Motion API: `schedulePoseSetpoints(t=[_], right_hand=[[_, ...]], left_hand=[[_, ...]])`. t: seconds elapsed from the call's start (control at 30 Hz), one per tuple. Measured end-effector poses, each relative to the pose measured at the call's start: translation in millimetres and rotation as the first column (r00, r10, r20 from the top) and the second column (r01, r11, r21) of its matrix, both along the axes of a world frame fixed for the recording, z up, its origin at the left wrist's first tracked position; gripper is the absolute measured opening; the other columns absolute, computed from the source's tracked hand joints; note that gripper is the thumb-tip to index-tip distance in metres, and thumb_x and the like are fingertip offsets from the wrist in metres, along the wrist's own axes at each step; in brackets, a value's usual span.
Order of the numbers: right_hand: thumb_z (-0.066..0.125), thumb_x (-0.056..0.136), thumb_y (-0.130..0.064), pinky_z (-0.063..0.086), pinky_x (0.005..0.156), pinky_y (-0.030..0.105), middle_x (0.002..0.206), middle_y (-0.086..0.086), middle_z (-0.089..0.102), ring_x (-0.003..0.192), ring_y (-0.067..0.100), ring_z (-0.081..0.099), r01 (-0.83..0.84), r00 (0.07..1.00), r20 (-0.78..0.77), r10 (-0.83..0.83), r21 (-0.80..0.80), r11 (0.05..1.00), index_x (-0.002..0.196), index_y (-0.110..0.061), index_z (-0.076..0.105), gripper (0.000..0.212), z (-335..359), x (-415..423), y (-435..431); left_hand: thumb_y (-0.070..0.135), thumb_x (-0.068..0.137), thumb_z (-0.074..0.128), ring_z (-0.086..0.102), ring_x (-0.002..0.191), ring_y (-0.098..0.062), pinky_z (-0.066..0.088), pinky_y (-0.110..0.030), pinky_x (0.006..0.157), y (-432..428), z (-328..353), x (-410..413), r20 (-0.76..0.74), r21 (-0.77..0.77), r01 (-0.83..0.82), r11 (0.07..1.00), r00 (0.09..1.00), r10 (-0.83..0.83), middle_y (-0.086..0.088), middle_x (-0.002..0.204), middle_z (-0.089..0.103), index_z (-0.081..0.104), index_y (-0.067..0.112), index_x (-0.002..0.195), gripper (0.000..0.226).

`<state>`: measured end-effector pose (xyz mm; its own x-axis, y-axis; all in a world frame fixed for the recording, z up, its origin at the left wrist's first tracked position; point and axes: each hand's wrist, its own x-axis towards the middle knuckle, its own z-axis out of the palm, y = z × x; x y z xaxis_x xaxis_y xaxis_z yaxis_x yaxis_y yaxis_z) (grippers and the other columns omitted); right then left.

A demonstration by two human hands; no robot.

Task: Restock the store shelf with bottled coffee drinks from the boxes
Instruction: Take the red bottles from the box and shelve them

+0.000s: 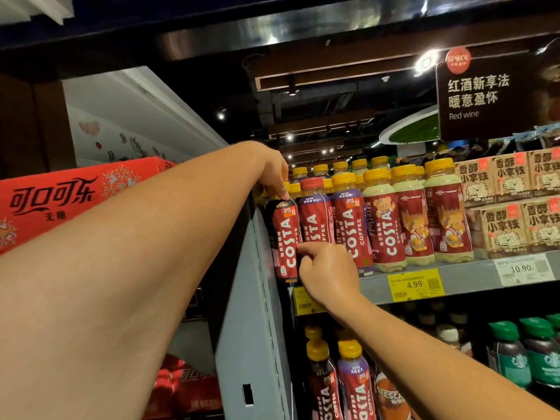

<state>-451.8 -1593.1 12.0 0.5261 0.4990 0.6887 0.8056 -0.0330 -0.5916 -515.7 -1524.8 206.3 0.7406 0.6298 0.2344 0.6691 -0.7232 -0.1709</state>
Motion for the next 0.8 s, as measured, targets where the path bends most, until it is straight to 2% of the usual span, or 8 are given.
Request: schedulePoseSetpoints(t=[0.13,0.3,0.5,0.6,0.8], right_hand=[[0.051,0.090,-0.021,0.052,0.079,0.032,0.112,-0.002,0.069,0.100,0.021,0.063,0.019,1.000,0.005,-0.019,0.018,1.000,0.116,-0.024,0.068,0.031,-1.6,-3.1,1.0],[0.053,0.089,-0.021,0.052,0.081,0.034,0.112,-0.001,0.069,0.100,0.021,0.063,0.013,1.000,0.006,-0.014,0.019,1.000,0.116,-0.023,0.068,0.031,-1.5,-4.6,2.0],[0.052,0.090,-0.021,0.052,0.089,0.035,0.117,-0.002,0.068,0.106,0.020,0.062,0.008,1.000,0.006,-0.008,-0.032,0.999,0.119,-0.022,0.066,0.033,0.2,-6.0,-2.0],[0.051,0.089,-0.019,0.051,0.090,0.034,0.116,-0.002,0.068,0.106,0.020,0.062,0.014,1.000,0.014,-0.013,-0.072,0.997,0.117,-0.020,0.068,0.033,3.8,-7.8,-6.0],[0.053,0.085,-0.021,0.055,0.079,0.035,0.102,0.003,0.072,0.092,0.023,0.065,0.049,0.998,0.047,-0.044,-0.113,0.992,0.104,-0.017,0.072,0.027,28.8,-3.6,-26.8]], left_hand=[[0.037,0.087,0.064,0.051,0.120,-0.023,0.043,-0.036,0.097,0.0,0.2,-3.7,0.028,0.004,-0.004,1.000,1.000,0.004,-0.005,0.134,0.052,0.053,0.017,0.132,0.050],[0.031,0.086,0.066,0.057,0.110,-0.022,0.044,-0.027,0.081,4.0,-0.4,-6.2,0.128,0.063,0.024,0.998,0.991,-0.032,-0.008,0.123,0.060,0.060,0.010,0.123,0.043],[0.028,0.086,0.066,0.060,0.106,-0.021,0.045,-0.023,0.070,5.2,0.7,-7.8,0.148,0.059,0.036,0.998,0.988,-0.045,-0.009,0.119,0.062,0.063,0.007,0.119,0.039],[0.030,0.087,0.066,0.061,0.103,-0.021,0.045,-0.025,0.072,3.1,0.7,-8.7,0.143,0.060,0.032,0.998,0.989,-0.040,-0.008,0.118,0.062,0.062,0.008,0.120,0.040],[0.039,0.089,0.061,0.058,0.110,-0.023,0.043,-0.029,0.084,-8.4,0.8,-17.6,0.080,0.023,0.038,0.999,0.996,-0.040,-0.009,0.121,0.061,0.058,0.008,0.124,0.048]])
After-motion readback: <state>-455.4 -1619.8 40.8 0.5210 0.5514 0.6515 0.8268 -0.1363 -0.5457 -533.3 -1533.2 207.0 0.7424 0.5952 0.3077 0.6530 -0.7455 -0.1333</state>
